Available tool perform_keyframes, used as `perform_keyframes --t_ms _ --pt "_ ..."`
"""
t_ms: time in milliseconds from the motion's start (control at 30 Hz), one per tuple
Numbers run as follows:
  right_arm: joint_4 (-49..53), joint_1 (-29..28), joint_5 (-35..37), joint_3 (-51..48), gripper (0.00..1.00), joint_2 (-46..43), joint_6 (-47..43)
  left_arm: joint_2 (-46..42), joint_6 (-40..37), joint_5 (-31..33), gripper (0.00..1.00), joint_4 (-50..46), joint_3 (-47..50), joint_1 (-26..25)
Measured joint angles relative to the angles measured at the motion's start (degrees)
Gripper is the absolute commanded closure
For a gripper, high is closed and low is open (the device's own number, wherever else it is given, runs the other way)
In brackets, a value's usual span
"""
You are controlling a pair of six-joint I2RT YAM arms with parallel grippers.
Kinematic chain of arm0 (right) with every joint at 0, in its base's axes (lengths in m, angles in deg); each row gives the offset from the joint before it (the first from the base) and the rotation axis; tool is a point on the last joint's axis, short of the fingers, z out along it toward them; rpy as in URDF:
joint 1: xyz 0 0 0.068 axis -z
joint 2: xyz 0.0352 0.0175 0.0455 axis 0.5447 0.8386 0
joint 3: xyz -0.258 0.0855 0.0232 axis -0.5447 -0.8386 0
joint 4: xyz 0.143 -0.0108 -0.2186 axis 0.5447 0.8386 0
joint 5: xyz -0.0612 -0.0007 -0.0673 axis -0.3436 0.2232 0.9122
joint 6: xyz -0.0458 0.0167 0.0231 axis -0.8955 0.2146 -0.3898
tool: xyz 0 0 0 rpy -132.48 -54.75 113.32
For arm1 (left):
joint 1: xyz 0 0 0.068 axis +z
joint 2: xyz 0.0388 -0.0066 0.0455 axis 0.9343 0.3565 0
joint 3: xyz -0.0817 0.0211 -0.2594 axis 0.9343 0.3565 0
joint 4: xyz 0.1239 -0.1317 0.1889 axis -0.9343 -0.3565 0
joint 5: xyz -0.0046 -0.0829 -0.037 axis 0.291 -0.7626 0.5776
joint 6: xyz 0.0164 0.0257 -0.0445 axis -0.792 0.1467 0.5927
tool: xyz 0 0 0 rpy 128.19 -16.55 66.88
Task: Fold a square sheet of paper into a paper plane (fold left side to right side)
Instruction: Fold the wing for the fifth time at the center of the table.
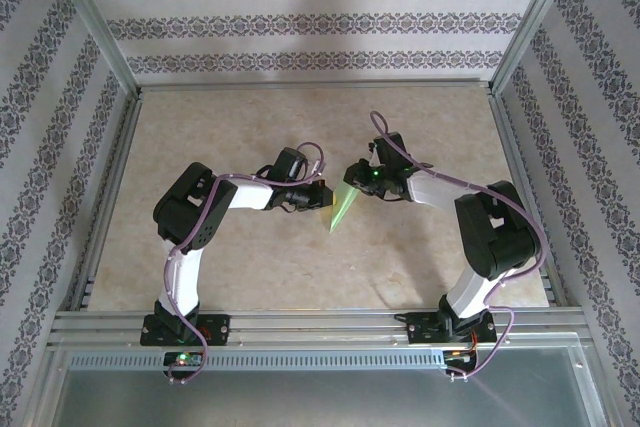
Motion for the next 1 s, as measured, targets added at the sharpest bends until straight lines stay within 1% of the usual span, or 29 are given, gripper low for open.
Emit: perform_keyframes --t_ms 233,400,467,600,1000 --pt "0.3 -1.1 -0.1 3.3 0.76 4.9 0.0 0.0 -0.2 0.0 1.0 -0.1 0.0 0.0" --pt "2.7 -1.1 0.9 3.9 0.76 6.3 -0.5 0.0 -0.2 0.0 1.0 -0.2 -0.1 0.0" --pt "3.5 -1.1 1.2 4.1 0.76 6.4 -0.8 0.0 -0.2 0.0 0.98 -0.4 -0.2 0.0" --pt "4.6 -1.1 1.9 4.1 0.76 6.4 -1.2 0.0 -0.2 0.0 0.91 -0.6 -0.3 0.0" --pt "5.1 -1.1 3.0 4.0 0.79 6.4 -1.6 0.0 -0.6 -0.4 0.83 -1.9 -1.3 -0.3"
